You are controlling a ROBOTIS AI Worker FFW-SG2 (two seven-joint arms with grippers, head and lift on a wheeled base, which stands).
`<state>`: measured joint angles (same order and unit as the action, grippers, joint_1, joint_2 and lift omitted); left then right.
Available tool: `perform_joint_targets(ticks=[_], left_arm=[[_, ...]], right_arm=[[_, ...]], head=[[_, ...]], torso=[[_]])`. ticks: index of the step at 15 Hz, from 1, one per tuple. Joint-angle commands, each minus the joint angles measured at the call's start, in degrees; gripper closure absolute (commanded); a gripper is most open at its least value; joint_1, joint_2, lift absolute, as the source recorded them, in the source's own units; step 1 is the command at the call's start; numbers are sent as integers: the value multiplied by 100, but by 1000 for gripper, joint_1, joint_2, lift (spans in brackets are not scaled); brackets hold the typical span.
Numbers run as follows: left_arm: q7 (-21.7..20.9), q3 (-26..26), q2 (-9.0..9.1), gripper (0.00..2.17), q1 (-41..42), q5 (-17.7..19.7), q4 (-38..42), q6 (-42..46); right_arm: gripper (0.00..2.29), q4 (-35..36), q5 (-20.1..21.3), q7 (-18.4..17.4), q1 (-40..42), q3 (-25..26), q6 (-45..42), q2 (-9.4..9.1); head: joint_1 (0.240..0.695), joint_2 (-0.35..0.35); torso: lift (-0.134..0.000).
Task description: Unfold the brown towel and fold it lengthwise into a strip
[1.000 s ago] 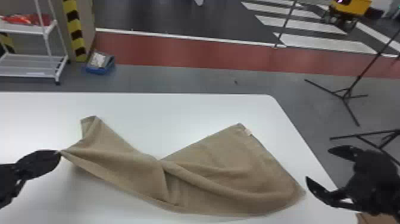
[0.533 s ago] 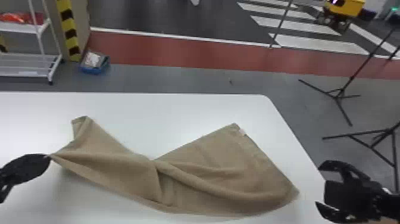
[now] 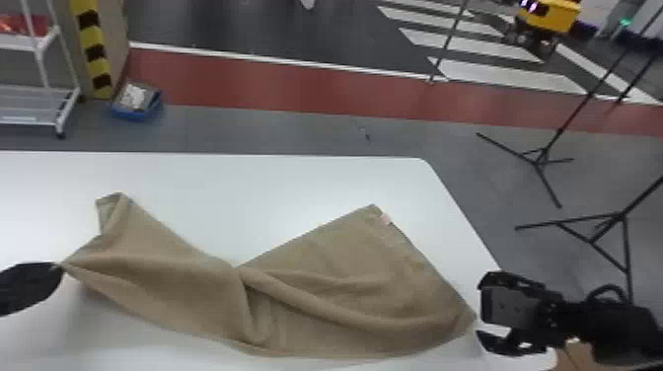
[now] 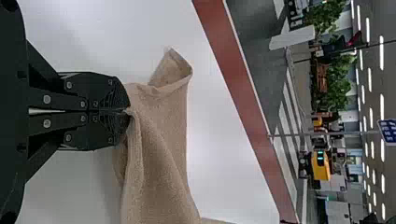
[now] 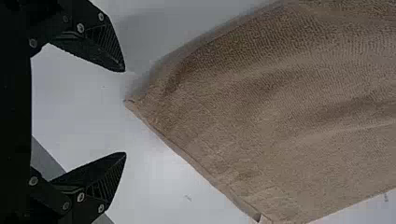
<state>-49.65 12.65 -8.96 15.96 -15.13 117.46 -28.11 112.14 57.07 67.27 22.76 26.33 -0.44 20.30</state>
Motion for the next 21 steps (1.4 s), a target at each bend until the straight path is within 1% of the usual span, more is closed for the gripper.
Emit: perform_joint_targets(ticks=[1,2,4,6,7,8,9,10,11,12,13,15,17,19,21], left_arm=[[-10,0,0,1568,4,2,22,2],[-27,0,-9,1568,13,2,22,2],[-27,35,-18,1568,13,2,22,2],[-27,62,-35,1568,22,2,13,20],[-27,62,-35,1568,22,10,5,20],[-27,62,-27,1568,22,10,13,37],[-27,62,-27,1568,13,2,13,37],[-27,79,-27,1568,4,2,13,37],[-19,176,-27,1568,4,10,22,20],[-27,282,-18,1568,4,19,22,20],[-63,440,-18,1568,4,63,31,20],[-194,800,-18,1568,-14,169,40,20],[-300,1011,-18,1568,-22,248,172,2],[-405,1108,17,1568,-22,256,391,-103],[-581,1248,61,1568,-22,256,506,-332]], right_arm=[[360,-60,129,119,-158,-286,234,0],[427,-95,181,154,-202,-366,357,0],[664,-122,190,339,-228,-445,409,0],[1146,-122,164,506,-254,-445,638,44],[1487,-113,102,612,-289,-436,796,53],[1767,-95,-12,682,-289,-418,989,62],[1956,-60,-179,717,-307,-357,1060,62],[2078,72,-443,717,-307,-190,1148,44],[2111,265,-785,726,-298,30,1271,18],[2108,414,-1023,761,-263,206,1376,-9],[2108,669,-1172,770,-131,364,1429,-26],[2108,1144,-1497,919,132,636,1446,-158],[2111,1636,-2007,1095,273,900,1570,-325],[2165,1900,-2297,1105,282,988,2097,-422],[2165,2093,-2367,1105,326,935,2255,-483]], head=[[695,-289],[695,-274],[695,-265],[695,-256],[695,-254],[695,-256],[695,-256],[695,-258],[695,-259],[695,-257],[695,-251],[695,-234],[695,-207],[695,-156],[695,-140]], torso=[[-126],[-126],[-126],[-126],[-126],[-126],[-126],[-126],[-126],[-126],[-126],[-126],[-126],[-126],[-126]])
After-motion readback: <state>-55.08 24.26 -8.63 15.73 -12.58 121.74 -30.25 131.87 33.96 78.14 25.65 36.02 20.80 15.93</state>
